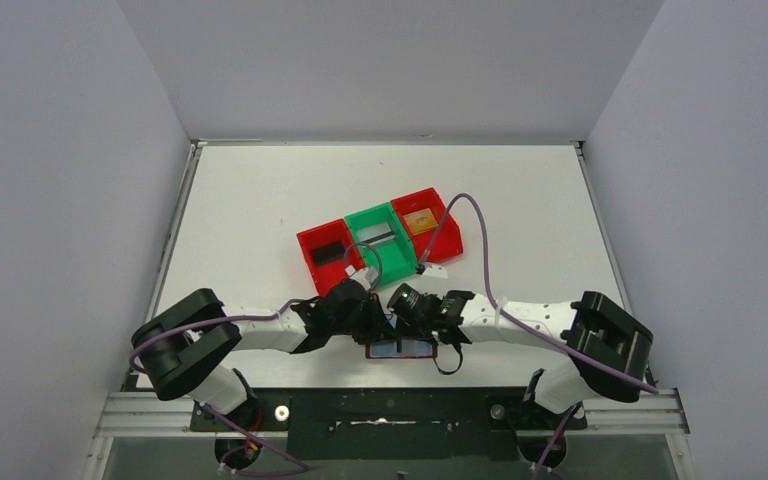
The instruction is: Take the credit cards out of the card holder
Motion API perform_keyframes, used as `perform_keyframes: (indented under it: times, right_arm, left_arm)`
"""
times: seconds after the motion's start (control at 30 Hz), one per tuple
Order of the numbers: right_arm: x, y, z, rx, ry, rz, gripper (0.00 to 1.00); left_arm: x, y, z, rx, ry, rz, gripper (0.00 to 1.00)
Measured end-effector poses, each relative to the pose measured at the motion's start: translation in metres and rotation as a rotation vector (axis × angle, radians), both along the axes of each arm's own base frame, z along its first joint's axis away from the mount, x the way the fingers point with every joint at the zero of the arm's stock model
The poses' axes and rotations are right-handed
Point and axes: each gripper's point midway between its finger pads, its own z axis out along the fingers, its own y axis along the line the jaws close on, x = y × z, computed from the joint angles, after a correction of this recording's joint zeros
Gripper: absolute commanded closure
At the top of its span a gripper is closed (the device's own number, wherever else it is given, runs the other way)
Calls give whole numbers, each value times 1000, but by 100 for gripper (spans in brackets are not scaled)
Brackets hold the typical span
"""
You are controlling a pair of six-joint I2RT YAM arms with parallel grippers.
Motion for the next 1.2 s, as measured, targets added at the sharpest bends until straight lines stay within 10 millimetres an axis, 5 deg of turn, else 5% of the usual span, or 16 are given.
perform_keyframes:
  times: [0.23, 0.57, 1.2]
  right_arm:
    - [15, 6, 17, 126, -37, -17, 53]
    - [10, 12, 1, 84, -23, -25, 56]
    - [-1, -10, 21, 197, -87, -64, 51]
  left_arm:
    - [0, -2, 11, -49, -18, 2, 100]
    - [-6, 4, 3, -28, 12, 8, 100]
    - [-5, 2, 13, -61, -4, 7, 100]
